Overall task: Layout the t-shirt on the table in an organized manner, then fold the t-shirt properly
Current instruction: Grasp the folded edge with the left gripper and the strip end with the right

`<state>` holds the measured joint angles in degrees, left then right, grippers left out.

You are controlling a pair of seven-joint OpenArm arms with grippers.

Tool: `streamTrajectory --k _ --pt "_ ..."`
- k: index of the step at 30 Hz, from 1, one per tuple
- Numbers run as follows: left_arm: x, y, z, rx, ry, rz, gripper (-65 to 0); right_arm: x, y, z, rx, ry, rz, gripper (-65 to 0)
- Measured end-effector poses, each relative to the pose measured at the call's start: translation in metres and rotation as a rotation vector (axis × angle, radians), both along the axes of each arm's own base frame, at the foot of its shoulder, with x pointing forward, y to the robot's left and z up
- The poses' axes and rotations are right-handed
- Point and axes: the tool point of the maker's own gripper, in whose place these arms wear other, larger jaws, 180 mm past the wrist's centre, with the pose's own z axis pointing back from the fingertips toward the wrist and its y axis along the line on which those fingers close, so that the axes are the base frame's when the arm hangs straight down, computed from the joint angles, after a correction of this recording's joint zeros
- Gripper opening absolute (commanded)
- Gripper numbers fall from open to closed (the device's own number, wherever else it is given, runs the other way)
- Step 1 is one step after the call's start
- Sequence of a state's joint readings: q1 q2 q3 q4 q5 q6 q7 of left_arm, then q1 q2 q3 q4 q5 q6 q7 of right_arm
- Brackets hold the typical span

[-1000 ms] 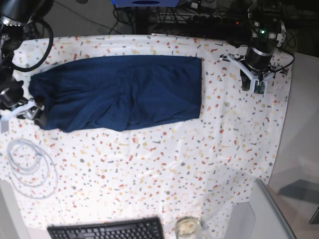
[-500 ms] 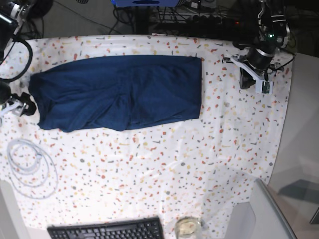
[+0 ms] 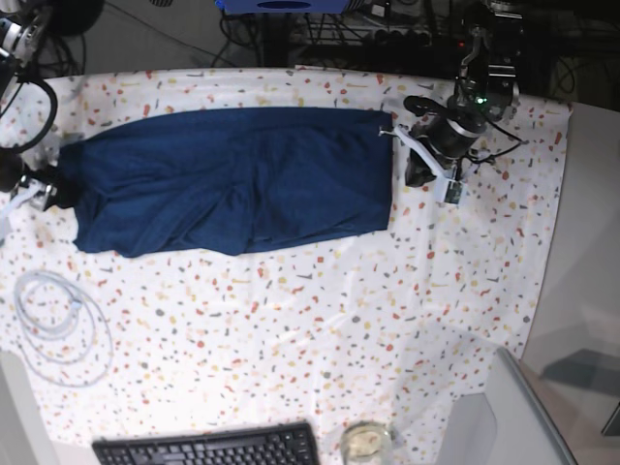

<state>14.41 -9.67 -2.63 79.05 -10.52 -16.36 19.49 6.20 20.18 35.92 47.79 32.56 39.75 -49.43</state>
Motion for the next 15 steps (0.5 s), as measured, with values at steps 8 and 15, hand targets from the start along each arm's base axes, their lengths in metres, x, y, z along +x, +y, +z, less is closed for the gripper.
streamTrajectory --k 8,15 --pt "0.021 -0.025 -0.002 -0.036 -0.071 -0.053 -65.0 0.006 0.024 0.001 0.009 -0.018 0.041 -18.3" --pt "0.040 -0.033 -0.010 -0.060 -0.064 -0.030 -65.0 0.005 0.035 0.000 0.029 -0.002 0.060 -18.2"
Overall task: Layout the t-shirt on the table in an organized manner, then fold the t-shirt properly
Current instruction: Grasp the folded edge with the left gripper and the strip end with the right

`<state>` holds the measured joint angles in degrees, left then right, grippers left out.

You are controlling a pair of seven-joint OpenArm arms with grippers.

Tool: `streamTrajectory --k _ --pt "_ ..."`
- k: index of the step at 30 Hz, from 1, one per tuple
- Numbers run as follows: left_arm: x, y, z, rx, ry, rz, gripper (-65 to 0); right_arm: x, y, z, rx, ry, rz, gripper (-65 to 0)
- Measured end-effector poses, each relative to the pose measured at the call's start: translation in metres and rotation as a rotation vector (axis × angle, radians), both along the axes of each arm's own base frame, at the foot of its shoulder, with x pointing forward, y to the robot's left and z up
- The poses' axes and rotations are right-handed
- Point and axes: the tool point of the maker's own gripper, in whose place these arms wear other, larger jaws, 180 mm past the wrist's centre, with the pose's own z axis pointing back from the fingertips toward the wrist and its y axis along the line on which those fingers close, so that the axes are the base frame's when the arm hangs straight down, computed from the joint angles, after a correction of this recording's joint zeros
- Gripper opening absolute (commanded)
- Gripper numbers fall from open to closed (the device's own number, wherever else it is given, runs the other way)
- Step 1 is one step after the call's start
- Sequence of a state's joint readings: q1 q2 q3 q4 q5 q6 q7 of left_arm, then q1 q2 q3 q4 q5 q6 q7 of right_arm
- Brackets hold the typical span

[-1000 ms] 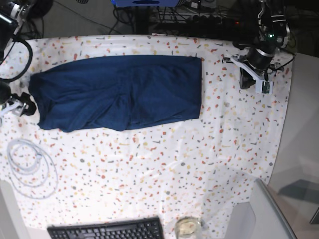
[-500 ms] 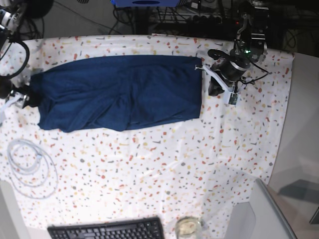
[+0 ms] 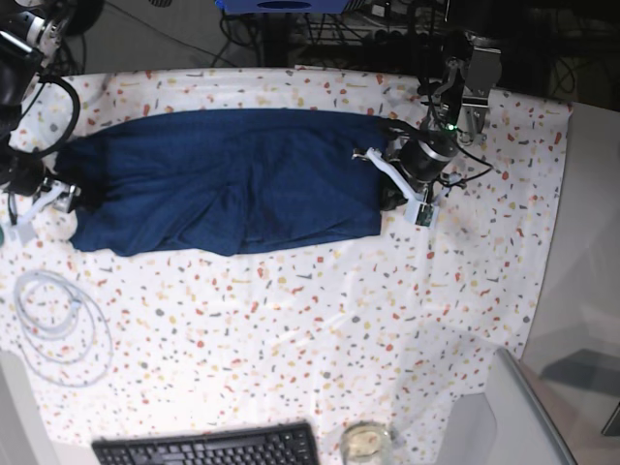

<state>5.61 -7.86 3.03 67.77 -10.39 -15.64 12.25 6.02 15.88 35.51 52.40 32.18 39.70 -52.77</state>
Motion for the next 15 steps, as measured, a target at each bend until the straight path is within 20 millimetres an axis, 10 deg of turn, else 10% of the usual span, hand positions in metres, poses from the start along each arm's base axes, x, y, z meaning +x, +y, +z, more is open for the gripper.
streamTrajectory --k 15 --pt "0.024 -0.006 0.008 -0.013 -0.025 0.004 -65.0 0.003 0.015 -0.002 -0.005 0.004 0.068 -18.9"
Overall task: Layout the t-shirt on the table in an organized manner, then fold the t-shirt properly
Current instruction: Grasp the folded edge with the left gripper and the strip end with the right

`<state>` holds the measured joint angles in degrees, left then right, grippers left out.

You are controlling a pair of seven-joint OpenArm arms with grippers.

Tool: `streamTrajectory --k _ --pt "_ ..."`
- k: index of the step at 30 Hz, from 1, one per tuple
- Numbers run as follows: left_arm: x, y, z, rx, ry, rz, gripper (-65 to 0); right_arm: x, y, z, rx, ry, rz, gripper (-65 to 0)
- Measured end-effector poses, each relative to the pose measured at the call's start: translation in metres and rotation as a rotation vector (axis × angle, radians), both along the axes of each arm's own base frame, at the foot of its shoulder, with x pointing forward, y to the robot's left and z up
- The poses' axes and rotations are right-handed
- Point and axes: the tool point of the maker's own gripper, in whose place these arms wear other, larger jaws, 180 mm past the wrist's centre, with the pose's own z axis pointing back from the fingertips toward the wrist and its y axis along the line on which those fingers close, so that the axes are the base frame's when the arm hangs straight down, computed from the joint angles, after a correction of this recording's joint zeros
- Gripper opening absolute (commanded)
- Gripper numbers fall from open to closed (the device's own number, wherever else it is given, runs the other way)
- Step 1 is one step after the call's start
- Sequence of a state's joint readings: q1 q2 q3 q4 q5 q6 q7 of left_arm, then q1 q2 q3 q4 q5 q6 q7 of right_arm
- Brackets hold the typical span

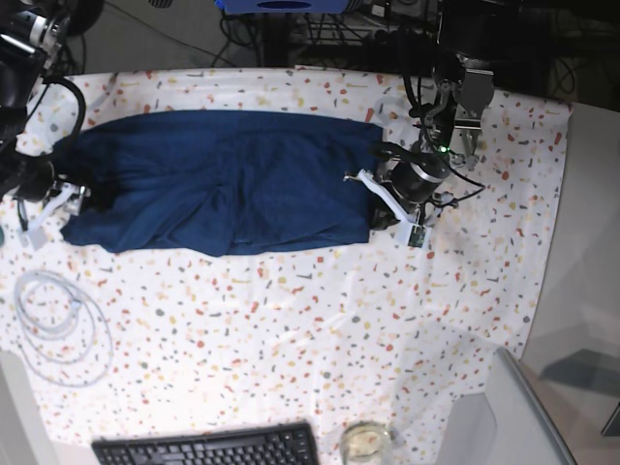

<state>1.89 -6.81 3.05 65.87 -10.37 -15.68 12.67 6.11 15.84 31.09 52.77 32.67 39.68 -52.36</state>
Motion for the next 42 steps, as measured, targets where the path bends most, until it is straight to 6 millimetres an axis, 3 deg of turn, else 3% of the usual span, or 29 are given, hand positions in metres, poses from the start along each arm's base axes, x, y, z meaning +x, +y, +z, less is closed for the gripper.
streamTrajectory --k 10,22,24,30,37,41,42 --pt "0.000 0.001 0.000 0.001 0.000 0.000 -65.0 -0.010 0.005 -0.002 0.017 0.061 0.038 -18.9" --pt "-0.003 0.001 -0.002 0.001 0.005 0.000 -65.0 -0.008 0.015 -0.003 0.074 0.005 -0.014 -19.4" --pt "-0.003 0.001 -0.002 0.001 0.005 0.000 -65.0 -0.007 0.015 -0.005 0.086 -0.003 -0.032 -22.8" --pt "-0.010 0.003 -0.006 0.003 0.017 0.006 -65.0 -0.004 0.019 -0.011 0.116 -0.010 -0.069 -44.3" --pt "-0.016 0.004 -0.009 0.001 0.021 0.007 -65.0 -0.005 0.023 -0.012 0.123 -0.005 -0.064 -47.6" --pt "-0.021 0.003 -0.009 -0.006 0.019 0.008 -65.0 -0.008 0.026 -0.015 0.121 0.013 -0.051 -65.0" --pt "-0.021 0.003 -0.010 -0.005 0.020 0.008 -65.0 -0.008 0.026 -0.015 0.120 0.013 -0.049 -65.0"
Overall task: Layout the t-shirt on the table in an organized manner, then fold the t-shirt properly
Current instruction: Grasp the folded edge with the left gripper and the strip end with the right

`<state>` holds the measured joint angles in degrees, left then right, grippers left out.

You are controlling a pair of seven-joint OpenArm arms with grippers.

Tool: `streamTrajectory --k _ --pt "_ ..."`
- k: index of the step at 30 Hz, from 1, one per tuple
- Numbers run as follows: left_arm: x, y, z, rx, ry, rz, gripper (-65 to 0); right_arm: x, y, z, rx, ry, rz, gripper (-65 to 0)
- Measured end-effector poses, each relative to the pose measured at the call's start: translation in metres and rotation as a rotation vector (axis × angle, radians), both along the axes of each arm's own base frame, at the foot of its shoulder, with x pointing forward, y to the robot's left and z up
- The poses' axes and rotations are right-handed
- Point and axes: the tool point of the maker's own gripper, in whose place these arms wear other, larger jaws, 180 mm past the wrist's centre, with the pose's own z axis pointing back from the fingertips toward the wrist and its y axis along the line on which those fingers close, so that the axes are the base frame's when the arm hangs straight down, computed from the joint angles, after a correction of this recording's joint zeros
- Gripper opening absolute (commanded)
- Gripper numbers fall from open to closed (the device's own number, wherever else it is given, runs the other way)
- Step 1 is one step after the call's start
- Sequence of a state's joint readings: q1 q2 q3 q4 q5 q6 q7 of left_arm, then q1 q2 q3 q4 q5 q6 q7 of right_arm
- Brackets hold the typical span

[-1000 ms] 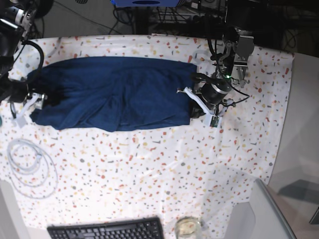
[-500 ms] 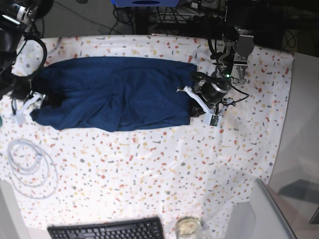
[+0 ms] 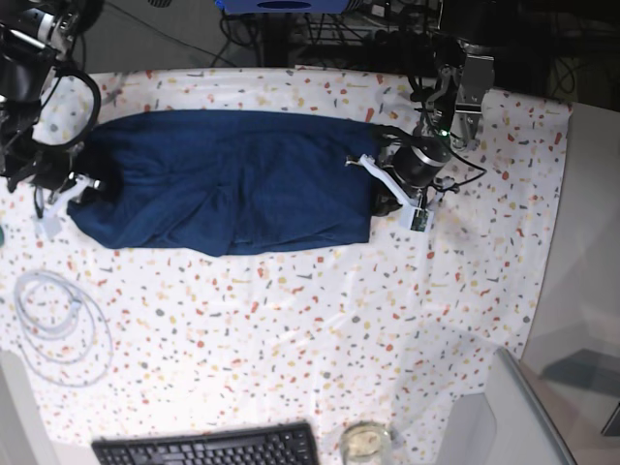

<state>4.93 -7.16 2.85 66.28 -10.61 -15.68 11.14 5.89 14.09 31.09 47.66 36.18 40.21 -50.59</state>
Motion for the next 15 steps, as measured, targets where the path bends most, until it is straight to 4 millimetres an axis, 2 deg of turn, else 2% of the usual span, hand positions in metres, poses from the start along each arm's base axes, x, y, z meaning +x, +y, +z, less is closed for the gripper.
streamTrajectory --k 5,10,15 --pt "-0.005 -0.003 -0.001 -0.011 -0.001 0.002 -65.0 0.003 0.000 0.003 -0.020 0.011 0.036 -64.5" --pt "-0.005 -0.010 -0.001 -0.025 0.000 0.009 -65.0 0.000 0.001 0.024 -0.116 0.000 0.138 -64.5" --pt "-0.005 -0.012 -0.001 -0.028 0.002 0.005 -65.0 0.005 0.027 0.051 -0.158 -0.066 0.218 -64.5"
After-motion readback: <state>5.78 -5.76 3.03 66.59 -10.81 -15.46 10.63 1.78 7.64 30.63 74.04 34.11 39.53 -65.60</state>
